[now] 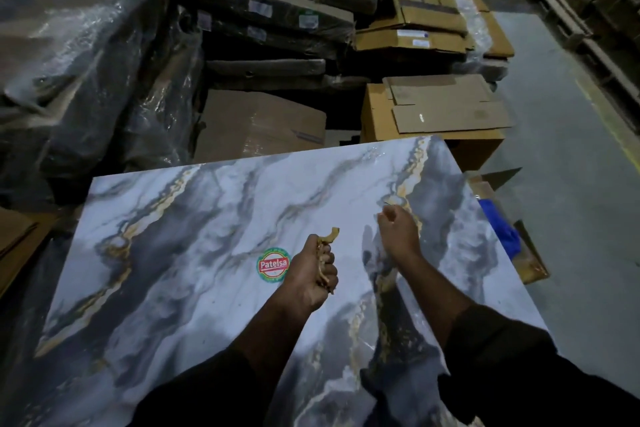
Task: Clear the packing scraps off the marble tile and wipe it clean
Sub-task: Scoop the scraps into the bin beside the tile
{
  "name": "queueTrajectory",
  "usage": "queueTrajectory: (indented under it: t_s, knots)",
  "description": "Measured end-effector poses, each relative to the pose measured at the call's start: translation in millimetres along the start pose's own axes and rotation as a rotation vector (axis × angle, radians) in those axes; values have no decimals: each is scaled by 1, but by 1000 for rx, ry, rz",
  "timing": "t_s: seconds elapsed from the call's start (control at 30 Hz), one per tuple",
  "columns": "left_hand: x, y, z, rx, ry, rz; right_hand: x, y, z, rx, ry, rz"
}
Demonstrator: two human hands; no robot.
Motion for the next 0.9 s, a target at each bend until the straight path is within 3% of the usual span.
queueTrajectory:
  t_s: [0.1, 0.23, 0.4, 0.53, 0.67, 0.73, 0.9]
  knots:
    - [6, 1, -5, -6, 38, 6, 31, -1, -8, -180, 23, -92]
    - [12, 2, -18, 5, 55, 10, 59, 3, 9, -557, -115, -222]
    - [-1, 9, -38, -66, 53, 48, 33, -10, 27, -739, -16, -351]
    - [-24, 19, -80, -155, 79, 118, -24, -28, 65, -615, -95, -458]
    - [-49, 25, -124, -112, 128, 153, -59, -27, 95, -316, -221, -287]
    - [-60, 27, -142, -126, 115, 156, -75, -23, 94, -237, -162, -199]
    - [-76, 27, -174, -113, 102, 128, -126, -4, 94, -358, -11, -156]
Point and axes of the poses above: each hand's wrist, its own x-axis towards the middle knuckle, its own z-axis out of the palm, y = z × x, the point moved 8 cm from there along x, towards the middle knuckle, and after that the axes turned 7 degrees about -y, right-handed, at the moved point
